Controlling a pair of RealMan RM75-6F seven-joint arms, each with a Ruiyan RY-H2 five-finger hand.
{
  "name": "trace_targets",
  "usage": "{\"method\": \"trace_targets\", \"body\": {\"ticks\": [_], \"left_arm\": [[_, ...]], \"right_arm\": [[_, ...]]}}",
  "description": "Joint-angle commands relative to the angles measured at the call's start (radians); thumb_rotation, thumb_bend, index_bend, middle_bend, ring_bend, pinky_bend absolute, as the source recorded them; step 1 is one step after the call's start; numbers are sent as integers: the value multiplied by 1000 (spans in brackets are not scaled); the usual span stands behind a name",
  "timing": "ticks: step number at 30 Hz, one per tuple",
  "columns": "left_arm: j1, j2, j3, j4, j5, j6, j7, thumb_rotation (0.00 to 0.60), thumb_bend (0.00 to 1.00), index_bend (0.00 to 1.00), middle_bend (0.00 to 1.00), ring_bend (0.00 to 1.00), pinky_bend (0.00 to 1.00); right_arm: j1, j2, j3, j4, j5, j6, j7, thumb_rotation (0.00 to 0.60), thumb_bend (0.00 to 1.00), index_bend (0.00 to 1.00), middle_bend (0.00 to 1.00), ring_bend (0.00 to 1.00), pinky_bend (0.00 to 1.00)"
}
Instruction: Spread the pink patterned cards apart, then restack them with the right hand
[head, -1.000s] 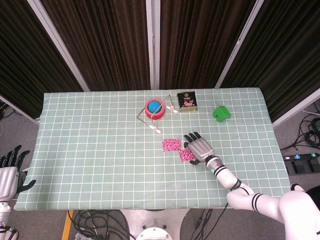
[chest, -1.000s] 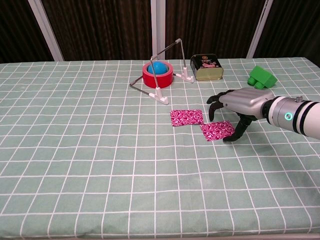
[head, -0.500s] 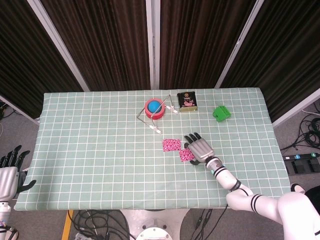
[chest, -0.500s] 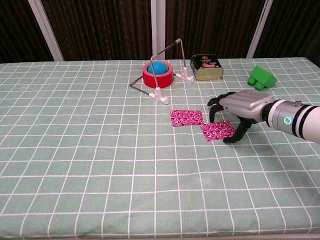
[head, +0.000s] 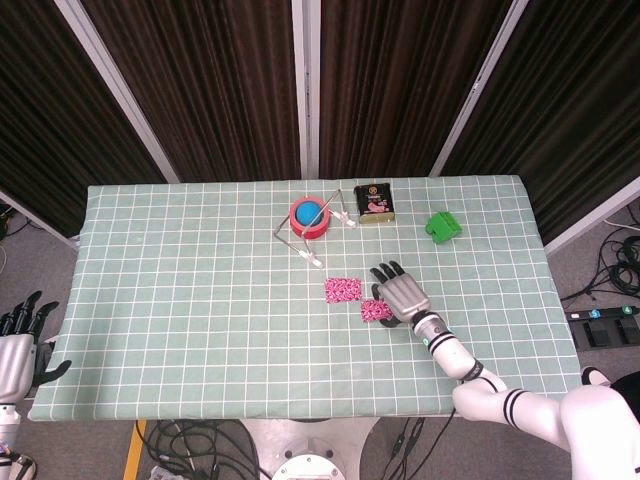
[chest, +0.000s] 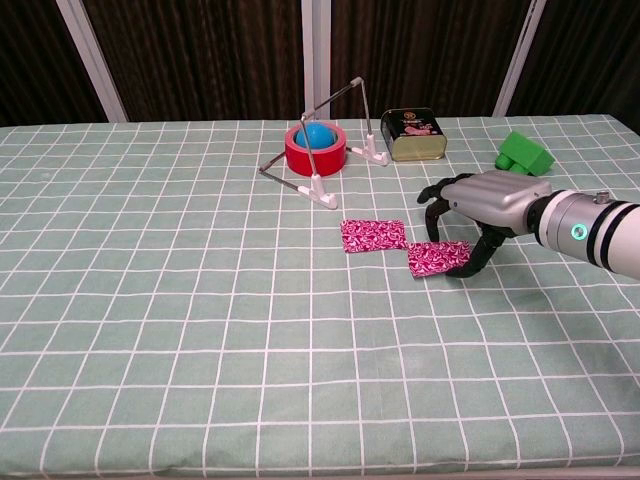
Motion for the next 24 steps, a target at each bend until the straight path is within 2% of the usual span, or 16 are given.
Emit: {"method": "trace_targets", "body": {"ticks": [1, 5, 11, 17, 24], "left_arm": [[0, 0, 1, 2, 2, 0, -3, 600, 79, 218, 162, 132, 186], [1, 2, 1, 4, 7, 5, -8, 600, 79, 218, 162, 132, 186], [5, 7, 2, -1, 5, 7, -8, 600, 79, 218, 162, 132, 186], [6, 9, 3, -1, 4, 4, -12, 600, 79, 218, 162, 132, 186], [7, 8, 4, 5, 6, 5, -21, 600, 78, 218, 162, 132, 186]], "right_arm": [[7, 26, 24, -36, 14, 0, 7, 511, 139, 432, 77, 0, 0], [40, 27, 64, -49, 57, -32, 2, 513, 139, 428, 76, 0, 0], [112, -34, 110, 8, 156, -99, -41, 511, 137, 398, 76, 0, 0], [168, -106, 130, 84, 253, -133, -88, 507, 139, 380, 72, 0, 0], [205, -149, 132, 126, 328, -139, -132, 509, 136, 362, 70, 0, 0]]}}
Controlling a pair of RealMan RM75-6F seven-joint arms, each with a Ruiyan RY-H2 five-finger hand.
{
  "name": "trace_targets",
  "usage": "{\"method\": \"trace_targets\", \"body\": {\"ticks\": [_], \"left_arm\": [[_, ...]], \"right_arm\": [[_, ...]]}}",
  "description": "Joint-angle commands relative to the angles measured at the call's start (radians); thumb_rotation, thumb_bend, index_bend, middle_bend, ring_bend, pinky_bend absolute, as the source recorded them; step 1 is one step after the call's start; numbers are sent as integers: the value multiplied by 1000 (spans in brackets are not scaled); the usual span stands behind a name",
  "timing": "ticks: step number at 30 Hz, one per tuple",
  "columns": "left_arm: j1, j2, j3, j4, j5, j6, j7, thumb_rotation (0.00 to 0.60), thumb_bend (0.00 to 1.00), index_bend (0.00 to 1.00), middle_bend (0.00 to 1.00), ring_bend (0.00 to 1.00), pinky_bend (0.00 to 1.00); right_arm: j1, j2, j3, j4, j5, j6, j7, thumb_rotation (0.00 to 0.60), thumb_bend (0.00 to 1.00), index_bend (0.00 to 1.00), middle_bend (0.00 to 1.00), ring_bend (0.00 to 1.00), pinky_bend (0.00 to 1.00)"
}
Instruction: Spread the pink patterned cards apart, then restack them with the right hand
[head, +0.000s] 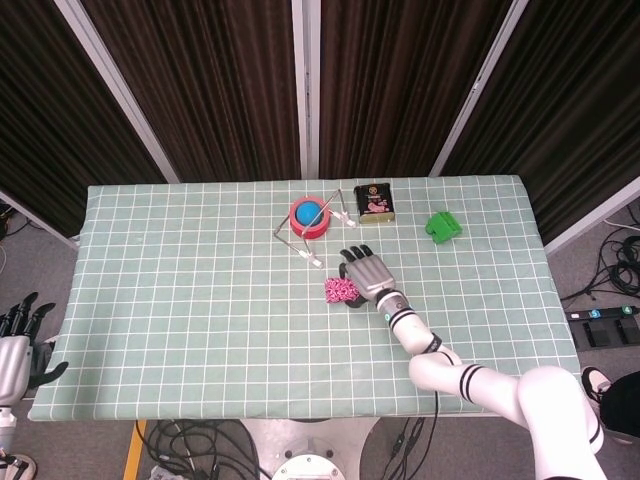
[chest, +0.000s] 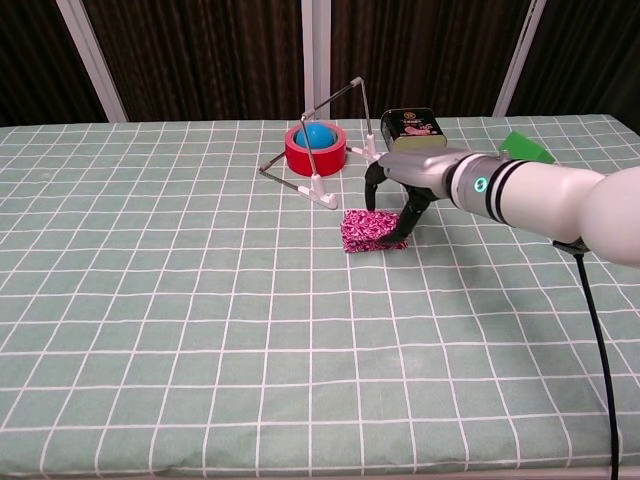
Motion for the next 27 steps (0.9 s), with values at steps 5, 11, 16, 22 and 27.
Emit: {"method": "trace_targets", "body": {"ticks": [5, 11, 16, 22, 27], "left_arm": [[2, -3, 0, 5, -2, -1, -6, 600, 79, 218, 162, 132, 186], [1, -6, -1, 10, -2, -3, -11, 600, 79, 218, 163, 132, 186], [2, -7, 0, 14, -3, -4, -14, 600, 79, 218, 163, 132, 186], [1, -9, -1, 18, -2, -5, -17, 600, 79, 218, 162, 132, 186], [3, -8, -2, 19, -5, -5, -19, 600, 78, 218, 163, 132, 186]], "right_arm": [[23, -25, -10, 25, 52, -2, -36, 502, 138, 352, 67, 0, 0], [26, -32, -22, 37, 52, 7, -40, 500, 137, 345, 65, 0, 0], [27, -37, -27, 49, 45, 6, -31, 493, 139, 319, 65, 0, 0], [25, -38, -30, 53, 34, 6, -19, 476, 139, 288, 64, 0, 0], [4, -7, -23, 17, 7, 44, 12, 475, 136, 279, 64, 0, 0]]}}
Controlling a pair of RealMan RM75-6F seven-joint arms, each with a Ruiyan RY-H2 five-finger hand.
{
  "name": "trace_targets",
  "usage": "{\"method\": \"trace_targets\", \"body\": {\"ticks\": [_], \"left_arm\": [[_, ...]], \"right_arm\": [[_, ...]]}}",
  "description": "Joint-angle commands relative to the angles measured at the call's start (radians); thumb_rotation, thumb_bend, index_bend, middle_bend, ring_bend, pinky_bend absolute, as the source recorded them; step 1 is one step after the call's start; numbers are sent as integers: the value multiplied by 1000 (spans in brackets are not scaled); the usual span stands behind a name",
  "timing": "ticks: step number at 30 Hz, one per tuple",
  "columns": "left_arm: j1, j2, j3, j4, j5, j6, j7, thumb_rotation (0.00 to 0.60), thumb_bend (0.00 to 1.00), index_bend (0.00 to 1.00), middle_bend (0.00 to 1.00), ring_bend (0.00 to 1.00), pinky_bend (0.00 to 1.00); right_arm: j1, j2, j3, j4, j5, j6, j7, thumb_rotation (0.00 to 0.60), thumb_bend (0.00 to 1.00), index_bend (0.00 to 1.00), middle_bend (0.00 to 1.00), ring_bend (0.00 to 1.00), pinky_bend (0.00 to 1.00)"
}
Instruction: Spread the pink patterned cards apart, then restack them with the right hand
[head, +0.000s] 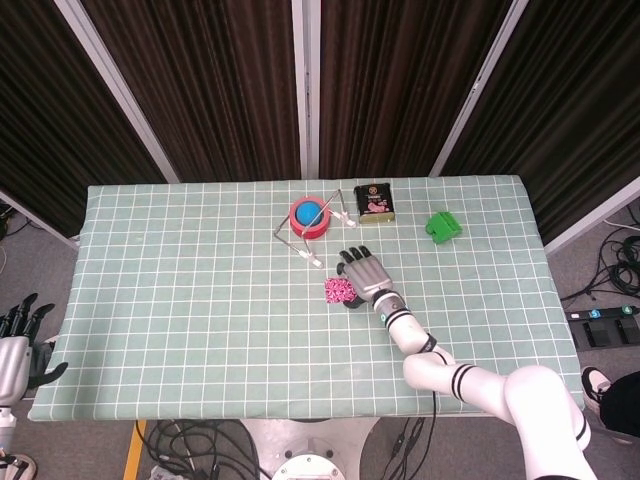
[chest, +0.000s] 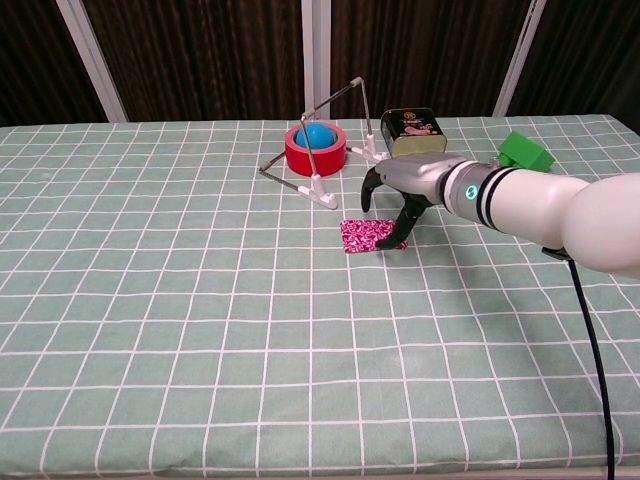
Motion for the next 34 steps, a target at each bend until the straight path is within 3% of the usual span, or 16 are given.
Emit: {"method": "trace_targets", "body": {"ticks": [1, 9, 18, 28, 34], "left_arm": [[1, 1, -1, 0, 0, 2, -1, 600, 79, 218, 163, 132, 186], [-5, 4, -6, -7, 7, 5, 6, 600, 79, 218, 162, 132, 186], [-2, 12, -5, -35, 15, 19, 29, 600, 79, 218, 163, 132, 186], [6, 15, -6, -74, 18, 43, 73, 600, 78, 218, 163, 132, 186], [-6, 15, -10, -74, 15, 26, 76, 600, 79, 218, 163, 132, 185]], "right_arm": [[-33, 48, 5, -57, -33, 51, 32, 477, 137, 277, 64, 0, 0], [-242, 295, -33, -332, -155, 352, 115, 482, 136, 270, 65, 0, 0], [-511, 590, -137, -628, -377, 676, 271, 487, 138, 189, 29, 0, 0], [-734, 707, -248, -749, -531, 894, 373, 454, 138, 175, 17, 0, 0], [-795, 729, -254, -762, -553, 938, 375, 404, 139, 175, 17, 0, 0]]}}
